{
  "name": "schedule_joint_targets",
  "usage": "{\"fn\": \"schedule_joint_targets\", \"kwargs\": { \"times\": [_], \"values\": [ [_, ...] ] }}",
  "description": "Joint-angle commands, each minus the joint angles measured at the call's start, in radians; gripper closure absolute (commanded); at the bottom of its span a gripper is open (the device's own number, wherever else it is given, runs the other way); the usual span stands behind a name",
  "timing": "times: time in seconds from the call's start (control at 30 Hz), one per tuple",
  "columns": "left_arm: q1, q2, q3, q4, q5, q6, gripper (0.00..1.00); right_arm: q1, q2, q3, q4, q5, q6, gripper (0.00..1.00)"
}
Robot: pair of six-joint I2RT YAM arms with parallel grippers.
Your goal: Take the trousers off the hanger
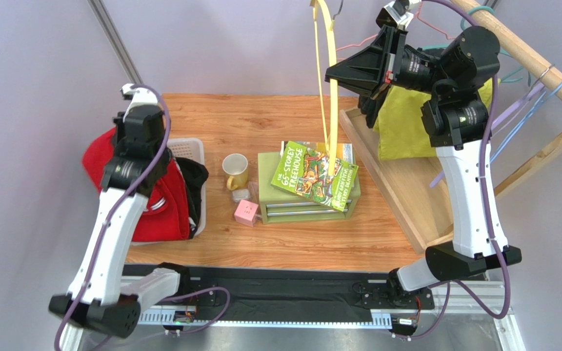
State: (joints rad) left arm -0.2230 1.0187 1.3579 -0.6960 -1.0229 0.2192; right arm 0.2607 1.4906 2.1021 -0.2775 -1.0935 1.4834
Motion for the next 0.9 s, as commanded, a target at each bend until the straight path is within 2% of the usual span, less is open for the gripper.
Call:
{"fn": "schedule_joint_targets", "kwargs": {
  "times": [0.0,0.03,0.2,0.27,0.37,0.43,0.47,0.57,0.63,0.67,0.7,0.87],
  "values": [
    [0.085,0.148,0.122,0.047,0.176,-0.118,1.00,0.005,-0.047,0.041,0.063,-0.025,0.020,1.00],
    [0.093,0.206,0.129,0.040,0.194,-0.121,1.00,0.005,-0.052,0.047,0.063,-0.025,0.024,1.00],
    [0.102,0.299,0.069,0.021,0.277,-0.174,1.00,-0.008,-0.058,0.091,0.058,-0.017,0.025,1.00],
    [0.102,0.334,0.064,-0.049,0.297,-0.213,1.00,-0.009,-0.069,0.075,0.055,-0.003,0.020,1.00],
    [0.103,0.376,0.096,-0.206,0.293,-0.363,0.98,-0.014,-0.089,0.061,0.049,0.013,0.014,1.00],
    [0.103,0.385,0.115,-0.305,0.285,-0.464,0.85,-0.021,-0.101,0.061,0.037,0.024,0.011,1.00],
    [0.103,0.386,0.138,-0.335,0.287,-0.498,0.68,-0.024,-0.105,0.062,0.032,0.036,0.008,1.00],
    [0.103,0.385,0.190,-0.430,0.337,-0.591,0.46,-0.028,-0.124,0.068,0.000,0.067,-0.006,1.00],
    [0.103,0.385,0.217,-0.488,0.372,-0.638,0.44,-0.034,-0.139,0.061,-0.017,0.084,-0.009,1.00],
    [0.103,0.380,0.243,-0.502,0.388,-0.668,0.39,-0.038,-0.145,0.058,-0.022,0.095,-0.008,1.00],
    [0.103,0.377,0.256,-0.520,0.423,-0.678,0.18,-0.047,-0.153,0.055,-0.028,0.099,-0.005,1.00],
    [0.103,0.325,0.335,-0.566,0.520,-0.753,0.15,-0.095,-0.177,0.078,-0.124,0.139,-0.034,1.00]
  ]
}}
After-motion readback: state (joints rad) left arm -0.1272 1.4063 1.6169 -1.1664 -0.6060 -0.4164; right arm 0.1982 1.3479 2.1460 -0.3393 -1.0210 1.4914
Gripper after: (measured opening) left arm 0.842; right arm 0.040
